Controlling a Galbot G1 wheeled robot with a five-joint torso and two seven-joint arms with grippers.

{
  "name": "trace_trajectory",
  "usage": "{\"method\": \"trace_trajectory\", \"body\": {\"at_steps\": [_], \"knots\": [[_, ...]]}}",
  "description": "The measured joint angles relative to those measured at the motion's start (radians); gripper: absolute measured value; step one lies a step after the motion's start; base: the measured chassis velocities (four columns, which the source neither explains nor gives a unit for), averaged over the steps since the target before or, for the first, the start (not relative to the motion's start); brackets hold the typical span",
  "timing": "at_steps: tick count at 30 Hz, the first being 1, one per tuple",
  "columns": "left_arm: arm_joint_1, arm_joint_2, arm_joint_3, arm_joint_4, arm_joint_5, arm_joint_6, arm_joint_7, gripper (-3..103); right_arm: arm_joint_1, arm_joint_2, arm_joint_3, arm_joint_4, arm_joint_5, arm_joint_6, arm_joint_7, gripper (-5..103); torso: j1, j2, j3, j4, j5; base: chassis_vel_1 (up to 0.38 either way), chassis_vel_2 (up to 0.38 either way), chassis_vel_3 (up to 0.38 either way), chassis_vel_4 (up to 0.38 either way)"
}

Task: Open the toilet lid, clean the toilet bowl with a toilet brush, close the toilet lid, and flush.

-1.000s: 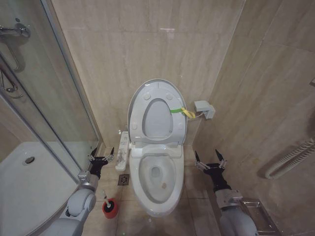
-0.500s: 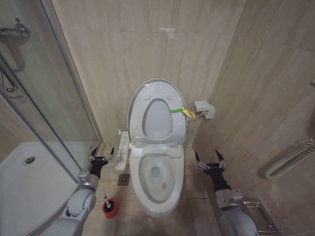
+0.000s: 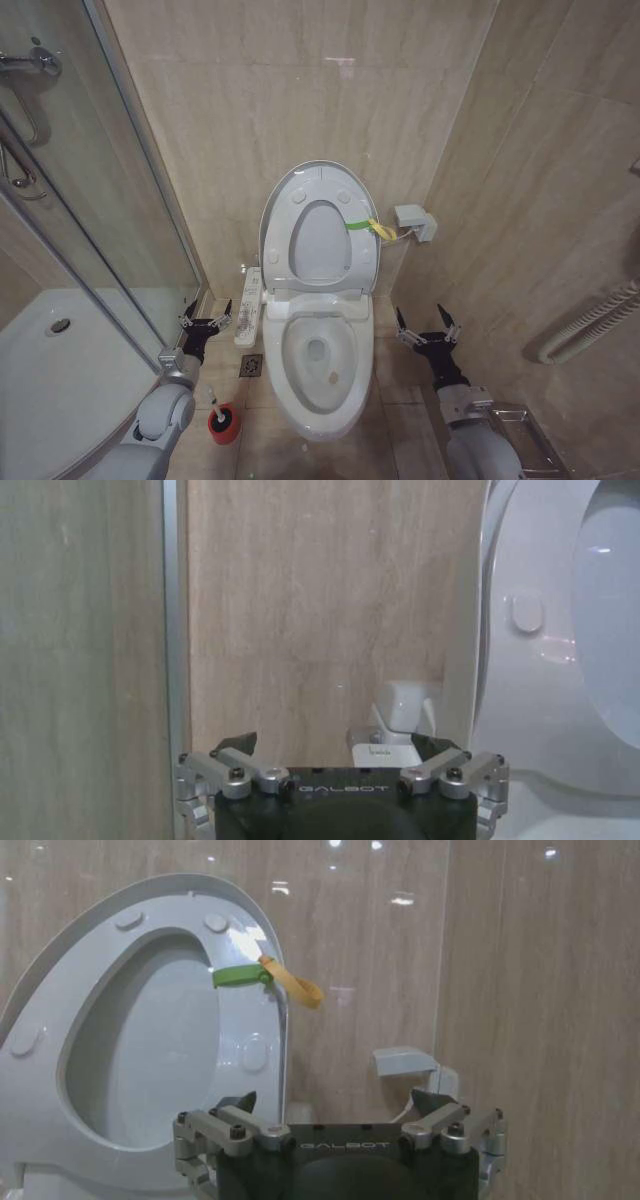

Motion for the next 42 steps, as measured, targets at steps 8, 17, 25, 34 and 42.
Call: {"method": "trace_trajectory", "body": {"at_steps": [8,17,25,34,42], "knots": [[0.000,0.000,0.000,0.000,0.000,0.000,0.000,100,0.000,0.000,0.000,0.000,0.000,0.000,0.000,100,0.000,0.000,0.000,0.0000,0.0000,0.000,0.000,0.000,0.000],[0.000,0.000,0.000,0.000,0.000,0.000,0.000,100,0.000,0.000,0.000,0.000,0.000,0.000,0.000,100,0.000,0.000,0.000,0.0000,0.0000,0.000,0.000,0.000,0.000],[0.000,0.000,0.000,0.000,0.000,0.000,0.000,100,0.000,0.000,0.000,0.000,0.000,0.000,0.000,100,0.000,0.000,0.000,0.0000,0.0000,0.000,0.000,0.000,0.000],[0.000,0.000,0.000,0.000,0.000,0.000,0.000,100,0.000,0.000,0.000,0.000,0.000,0.000,0.000,100,0.000,0.000,0.000,0.0000,0.0000,0.000,0.000,0.000,0.000],[0.000,0.000,0.000,0.000,0.000,0.000,0.000,100,0.000,0.000,0.000,0.000,0.000,0.000,0.000,100,0.000,0.000,0.000,0.0000,0.0000,0.000,0.000,0.000,0.000]]}}
